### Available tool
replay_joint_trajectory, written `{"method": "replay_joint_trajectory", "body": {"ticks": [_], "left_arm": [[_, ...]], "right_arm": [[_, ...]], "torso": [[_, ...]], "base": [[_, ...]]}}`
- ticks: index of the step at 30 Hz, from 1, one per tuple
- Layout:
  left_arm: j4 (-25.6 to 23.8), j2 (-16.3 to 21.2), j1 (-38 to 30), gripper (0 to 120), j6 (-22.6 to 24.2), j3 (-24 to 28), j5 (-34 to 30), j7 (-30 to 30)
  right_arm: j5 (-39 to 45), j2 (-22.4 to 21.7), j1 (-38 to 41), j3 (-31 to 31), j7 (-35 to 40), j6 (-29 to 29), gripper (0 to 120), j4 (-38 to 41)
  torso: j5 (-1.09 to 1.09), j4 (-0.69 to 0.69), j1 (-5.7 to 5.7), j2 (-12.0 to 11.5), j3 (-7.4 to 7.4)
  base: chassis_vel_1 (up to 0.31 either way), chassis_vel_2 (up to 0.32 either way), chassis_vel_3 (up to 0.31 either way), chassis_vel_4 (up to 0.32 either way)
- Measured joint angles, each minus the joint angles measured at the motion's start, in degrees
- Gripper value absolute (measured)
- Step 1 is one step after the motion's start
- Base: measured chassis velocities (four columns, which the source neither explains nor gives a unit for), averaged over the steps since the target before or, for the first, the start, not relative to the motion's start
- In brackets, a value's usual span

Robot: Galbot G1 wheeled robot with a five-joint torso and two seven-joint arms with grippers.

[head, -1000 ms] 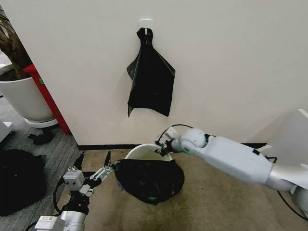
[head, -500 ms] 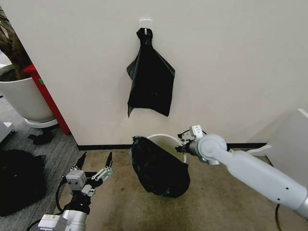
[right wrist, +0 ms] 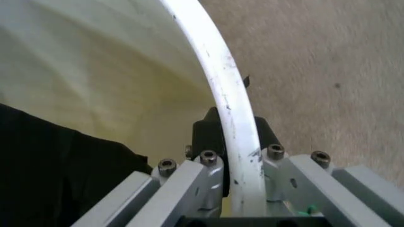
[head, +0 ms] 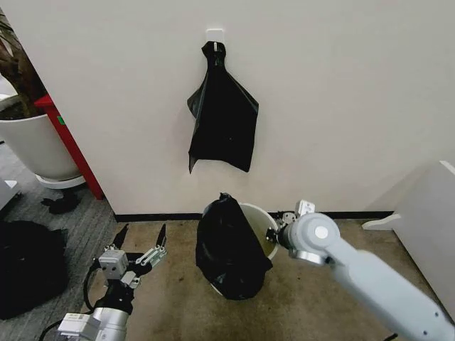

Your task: Place the garbage bag over the trash bin.

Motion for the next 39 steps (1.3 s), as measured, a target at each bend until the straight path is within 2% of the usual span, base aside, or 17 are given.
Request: {"method": "replay_joint_trajectory", "body": {"ticks": [12,20,29,32,34,39], "left_arm": [[0.2,-1.1,0.8,100,-0.5,0.2,1.3,0.2],[-0.1,-1.1,1.3,100,-0.9,0.0,1.6,0.5],[-0.5,-0.9,1.1,100,-0.9,0.0,1.6,0.5],[-0.6,-1.0,0.9,100,-0.9,0.0,1.6,0.5],[-0.6,-1.0,0.8,100,-0.9,0.0,1.6,0.5],[-0.7,-1.0,0.3,100,-0.9,0.1,1.5,0.5]], "right_arm": [[-10.2,3.4,-6.6,2.4,-1.9,1.8,0,-2.2],[-12.9,4.9,-8.6,2.3,-3.1,2.1,0,-2.7],[-13.8,4.5,-10.1,2.8,-3.4,1.9,31,-1.3],[-13.3,2.9,-10.5,3.7,-3.4,1.8,44,1.2],[-13.2,2.4,-10.5,3.9,-3.4,1.7,47,1.9],[-13.4,-0.9,-11.3,5.0,-4.0,1.2,69,6.0]], "torso": [[-0.02,0.00,0.00,0.0,0.00],[-0.02,0.00,0.00,0.0,-0.01],[0.01,0.01,0.00,0.0,0.01],[0.00,0.01,0.00,0.0,0.01],[0.00,0.01,0.00,0.0,0.01],[0.01,0.01,0.00,0.0,0.01]], "base": [[0.000,0.000,0.000,0.000],[0.000,0.000,0.000,0.000],[0.000,0.000,0.000,0.000],[0.000,0.000,0.000,0.000],[0.000,0.000,0.000,0.000],[0.000,0.000,0.000,0.000]]}}
